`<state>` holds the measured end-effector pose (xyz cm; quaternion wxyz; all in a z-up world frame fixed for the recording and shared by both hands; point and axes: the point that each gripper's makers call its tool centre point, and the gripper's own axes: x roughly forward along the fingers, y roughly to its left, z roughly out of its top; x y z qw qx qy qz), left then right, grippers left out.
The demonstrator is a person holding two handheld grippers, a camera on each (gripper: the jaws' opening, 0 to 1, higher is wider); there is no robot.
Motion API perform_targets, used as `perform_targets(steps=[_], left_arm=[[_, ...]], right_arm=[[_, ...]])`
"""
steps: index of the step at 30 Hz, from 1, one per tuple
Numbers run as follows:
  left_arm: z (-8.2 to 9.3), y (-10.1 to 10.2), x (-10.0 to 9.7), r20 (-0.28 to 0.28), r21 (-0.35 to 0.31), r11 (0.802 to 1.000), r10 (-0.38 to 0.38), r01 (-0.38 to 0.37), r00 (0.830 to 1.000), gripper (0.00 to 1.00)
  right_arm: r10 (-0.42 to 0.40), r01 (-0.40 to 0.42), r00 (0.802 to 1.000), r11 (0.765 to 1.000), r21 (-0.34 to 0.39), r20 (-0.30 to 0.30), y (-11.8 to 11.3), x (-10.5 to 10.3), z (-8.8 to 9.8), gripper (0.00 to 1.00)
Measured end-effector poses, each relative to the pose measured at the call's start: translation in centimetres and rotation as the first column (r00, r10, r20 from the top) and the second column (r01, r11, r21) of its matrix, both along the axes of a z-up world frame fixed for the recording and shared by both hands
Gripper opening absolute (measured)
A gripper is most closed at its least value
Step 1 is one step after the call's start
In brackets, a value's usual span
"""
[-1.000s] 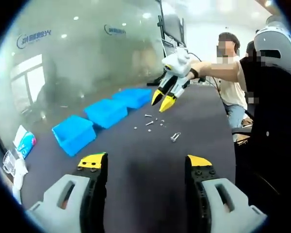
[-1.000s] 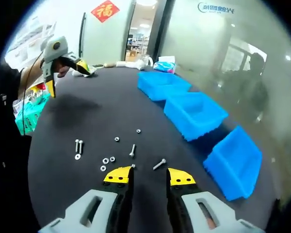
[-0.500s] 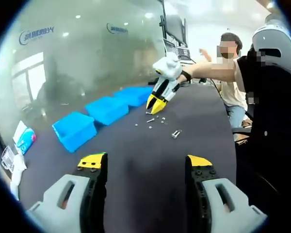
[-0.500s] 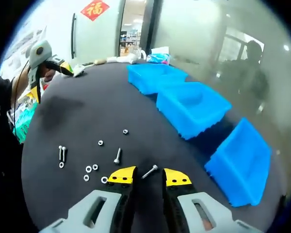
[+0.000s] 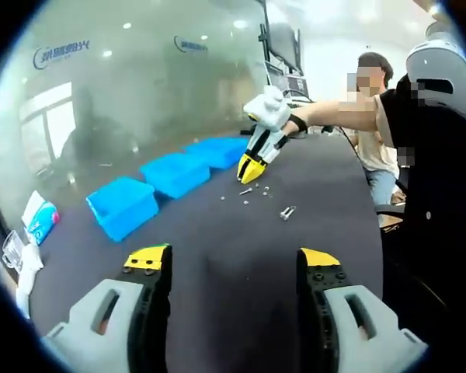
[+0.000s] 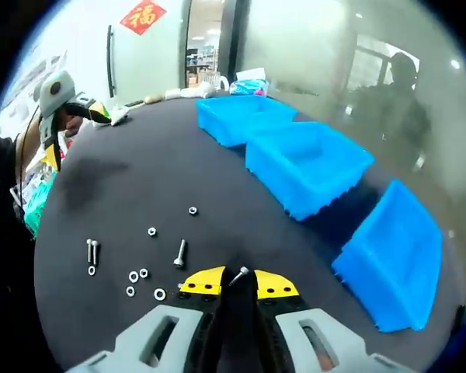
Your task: Sort the screws, nuts, and washers into the corresponding bins
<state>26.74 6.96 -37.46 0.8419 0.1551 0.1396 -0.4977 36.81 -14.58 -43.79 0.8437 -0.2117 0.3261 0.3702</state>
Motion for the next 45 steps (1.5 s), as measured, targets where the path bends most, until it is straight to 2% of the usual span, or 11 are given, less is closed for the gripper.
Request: perform_targets(steps=[4,24,31,37,45], left_arm=[[-0.2,0.1,-0.1,-0.002,0.003,1.0,0.001,-0.001,1.0,0.63],[-0.3,0.2,-0.1,-0.004,-0.003,1.0,0.014,-0.014,1.0,0.63],[-0.1,0.1,-0.4,0.0,-0.003,1.0,0.011,-0.011,1.0,0.63],[0.1,-0.1,-0.4,0.003,-0.005,1.0,0.01,-0.01,1.0,0.63],[0.0,-0.5,-0.5,-0.001,-0.003,1.0,-0.004,0.004,1.0,0.63]], right_arm=[[0.005,-0.005,1.0,1.0,-0.008,0.008,0.3,0.2,-0.1,0.03],[0.017,-0.016,1.0,1.0,-0.017,0.011,0.3,-0.4,0.3,0.01],[0.016,-0.015,1.0,1.0,-0.014,0.022,0.0,-0.7,1.0,0.01],[0.012,-0.011,0.999,1.0,-0.005,0.043,-0.4,-0.6,2.5,0.01],[-0.058,0.055,0.993,0.998,0.033,0.106,-3.4,1.7,6.6,0.01]])
